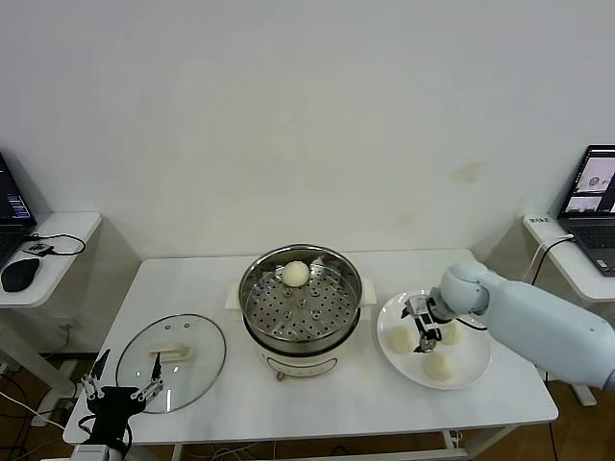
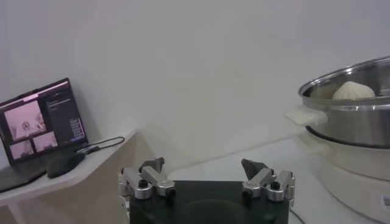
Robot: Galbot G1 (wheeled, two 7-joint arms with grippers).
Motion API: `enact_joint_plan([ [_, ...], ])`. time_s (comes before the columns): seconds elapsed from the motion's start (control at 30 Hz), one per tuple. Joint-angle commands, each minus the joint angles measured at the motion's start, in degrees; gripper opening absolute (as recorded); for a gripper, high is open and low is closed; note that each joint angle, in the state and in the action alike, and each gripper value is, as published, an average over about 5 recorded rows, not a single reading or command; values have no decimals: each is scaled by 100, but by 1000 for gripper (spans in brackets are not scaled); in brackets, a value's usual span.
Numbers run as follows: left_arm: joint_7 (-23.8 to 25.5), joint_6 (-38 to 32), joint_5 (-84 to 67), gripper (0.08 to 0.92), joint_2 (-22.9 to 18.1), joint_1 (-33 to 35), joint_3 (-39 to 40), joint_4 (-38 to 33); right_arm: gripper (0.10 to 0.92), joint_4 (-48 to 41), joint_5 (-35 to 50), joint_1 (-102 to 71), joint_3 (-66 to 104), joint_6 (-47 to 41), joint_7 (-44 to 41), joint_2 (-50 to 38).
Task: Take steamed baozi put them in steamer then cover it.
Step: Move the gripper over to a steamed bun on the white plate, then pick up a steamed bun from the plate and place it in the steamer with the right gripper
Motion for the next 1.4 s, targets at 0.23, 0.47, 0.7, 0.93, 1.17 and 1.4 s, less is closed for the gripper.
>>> enact_joint_plan([
  [0.23, 0, 8, 18, 823, -18, -19, 29, 38, 761, -317, -102, -203, 139, -10, 40, 258],
  [0.47, -6, 13, 31, 823, -33, -10, 30, 19, 651, -325, -108, -214, 172, -31, 18, 248],
  [0.7, -5, 26, 37, 823, -32, 20, 18, -46, 620, -41, 87, 75, 139, -56, -155, -19],
  [0.93, -1, 49, 27, 823, 23, 38, -1, -91, 619, 663, 863, 1185, -65, -215, -377, -806],
  [1.17, 17, 82, 2, 823, 84, 5, 37, -149, 624, 1102, 1738, 2642, -690, -472, -422, -1104],
  [1.4, 22, 94, -26, 823, 124, -27, 78, -198, 628, 1354, 2498, 4046, -1655, -959, -115, -306],
])
